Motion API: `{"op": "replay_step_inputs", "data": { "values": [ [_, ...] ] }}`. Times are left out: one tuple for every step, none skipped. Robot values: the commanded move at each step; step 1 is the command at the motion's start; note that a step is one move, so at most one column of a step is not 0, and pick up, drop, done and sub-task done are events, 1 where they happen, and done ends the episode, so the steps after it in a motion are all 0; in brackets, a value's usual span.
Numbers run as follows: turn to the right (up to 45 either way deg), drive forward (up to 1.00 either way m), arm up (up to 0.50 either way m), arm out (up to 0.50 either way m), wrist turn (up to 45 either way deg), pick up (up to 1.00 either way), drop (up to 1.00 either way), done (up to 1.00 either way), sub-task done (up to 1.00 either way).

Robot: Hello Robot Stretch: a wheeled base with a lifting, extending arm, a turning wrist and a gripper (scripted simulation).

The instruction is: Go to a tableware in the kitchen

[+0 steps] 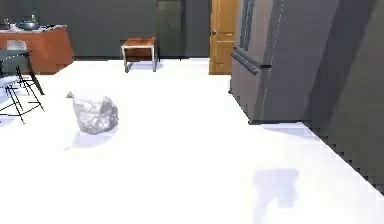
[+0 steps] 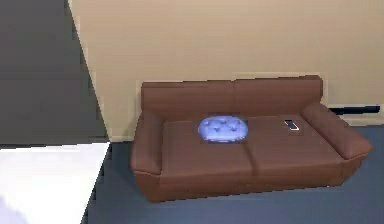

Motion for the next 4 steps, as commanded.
{"op": "replay_step_inputs", "data": {
  "values": [
    [-45.0,0.00,0.00,0.00,0.0,0.00,0.00,0.00,0.00],
    [0.0,1.00,0.00,0.00,0.0,0.00,0.00,0.00,0.00],
    [0.0,1.00,0.00,0.00,0.0,0.00,0.00,0.00,0.00],
    [0.0,0.80,0.00,0.00,0.0,0.00,0.00,0.00,0.00]
  ]
}}
